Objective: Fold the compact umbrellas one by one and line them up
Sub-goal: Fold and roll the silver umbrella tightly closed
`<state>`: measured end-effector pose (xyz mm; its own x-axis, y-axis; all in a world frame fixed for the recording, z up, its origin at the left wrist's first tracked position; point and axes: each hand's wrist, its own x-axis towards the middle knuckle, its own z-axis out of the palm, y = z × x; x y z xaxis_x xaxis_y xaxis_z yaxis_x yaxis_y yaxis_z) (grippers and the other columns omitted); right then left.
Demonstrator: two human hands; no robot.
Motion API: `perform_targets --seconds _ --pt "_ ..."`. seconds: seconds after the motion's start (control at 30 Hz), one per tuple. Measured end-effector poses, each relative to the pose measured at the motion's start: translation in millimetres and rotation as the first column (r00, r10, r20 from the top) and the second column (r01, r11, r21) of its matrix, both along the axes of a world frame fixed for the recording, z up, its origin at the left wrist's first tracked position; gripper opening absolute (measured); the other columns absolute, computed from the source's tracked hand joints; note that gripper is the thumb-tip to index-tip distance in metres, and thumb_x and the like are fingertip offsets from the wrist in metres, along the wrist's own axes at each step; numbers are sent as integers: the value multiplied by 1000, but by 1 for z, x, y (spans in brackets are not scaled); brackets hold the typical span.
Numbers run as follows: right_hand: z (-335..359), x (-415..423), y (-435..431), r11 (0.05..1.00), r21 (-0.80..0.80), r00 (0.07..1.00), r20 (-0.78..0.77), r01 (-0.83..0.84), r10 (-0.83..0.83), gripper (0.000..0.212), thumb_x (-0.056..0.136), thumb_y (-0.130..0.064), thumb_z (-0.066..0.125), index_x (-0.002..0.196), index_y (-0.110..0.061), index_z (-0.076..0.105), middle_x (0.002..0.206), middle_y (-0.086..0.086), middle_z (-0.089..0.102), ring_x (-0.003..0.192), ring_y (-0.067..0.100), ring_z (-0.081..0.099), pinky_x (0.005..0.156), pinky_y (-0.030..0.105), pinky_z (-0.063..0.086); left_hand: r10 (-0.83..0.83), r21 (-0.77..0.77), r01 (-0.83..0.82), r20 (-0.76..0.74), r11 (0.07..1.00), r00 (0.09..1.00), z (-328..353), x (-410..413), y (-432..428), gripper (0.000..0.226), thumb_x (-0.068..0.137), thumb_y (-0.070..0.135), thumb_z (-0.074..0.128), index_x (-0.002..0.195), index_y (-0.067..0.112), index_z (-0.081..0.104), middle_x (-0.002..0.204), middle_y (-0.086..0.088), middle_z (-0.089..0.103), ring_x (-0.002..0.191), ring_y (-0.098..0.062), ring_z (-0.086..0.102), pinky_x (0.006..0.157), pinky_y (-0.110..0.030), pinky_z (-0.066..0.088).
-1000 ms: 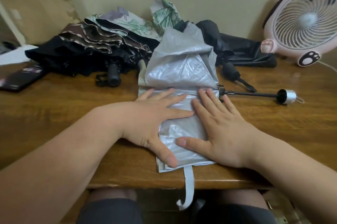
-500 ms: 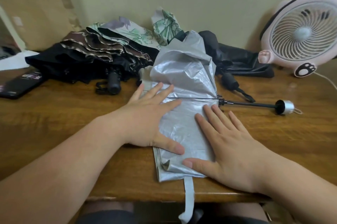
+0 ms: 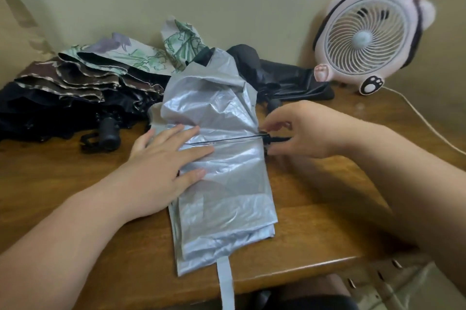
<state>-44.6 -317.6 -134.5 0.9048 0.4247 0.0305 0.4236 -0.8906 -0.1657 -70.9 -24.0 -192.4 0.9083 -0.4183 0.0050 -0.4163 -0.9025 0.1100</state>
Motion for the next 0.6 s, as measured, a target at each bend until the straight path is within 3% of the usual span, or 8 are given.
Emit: perform_targets --seconds 0.1,0.2,0.33,0.47,0.53,0.6 --pt "-6 21 5 999 -21 998 -57 -34 33 53 79 -49 82 127 -36 64 115 -19 62 100 4 60 89 27 55 -7 -38 10 64 999 998 -1 5 -2 64 76 81 3 134 75 29 158 38 1 149 8 -7 121 -34 -9" --pt "-16 31 2 997 39 996 -45 -71 73 41 81 -45 81 118 -33 70 106 -18 66 91 5 61 87 31 58 -1 -124 21 154 992 988 -7 10 2 56 83 75 18 131 70 47 155 35 25 151 -1 17 123 -39 7" --pt "-31 39 -11 981 167 995 1 -102 103 30 84 -37 81 113 -33 77 98 -24 67 84 -5 59 79 13 47 -5 -200 57 252 978 968 -9 19 1 42 91 57 46 129 54 63 147 28 46 143 -7 36 119 -47 26" --pt "-41 40 -12 972 219 996 41 -90 83 29 86 -36 79 115 -34 77 99 -25 68 82 -8 58 73 6 41 -123 -195 169 231 966 965 -4 20 -7 45 91 34 54 133 49 61 153 24 44 147 -7 34 119 -39 20" --pt "-43 40 -13 969 231 996 45 -90 81 28 86 -35 79 114 -35 77 97 -25 66 80 -8 57 71 5 39 -245 -145 276 198 950 949 -1 14 -11 48 94 26 52 136 46 60 159 22 37 153 -4 23 125 -43 10" --pt "-43 40 -12 968 240 997 35 -78 72 26 86 -34 79 112 -36 78 94 -26 65 79 -6 58 68 5 39 -337 -67 351 166 934 927 3 5 -15 44 97 30 50 137 45 61 163 23 30 156 -2 11 126 -51 -3"
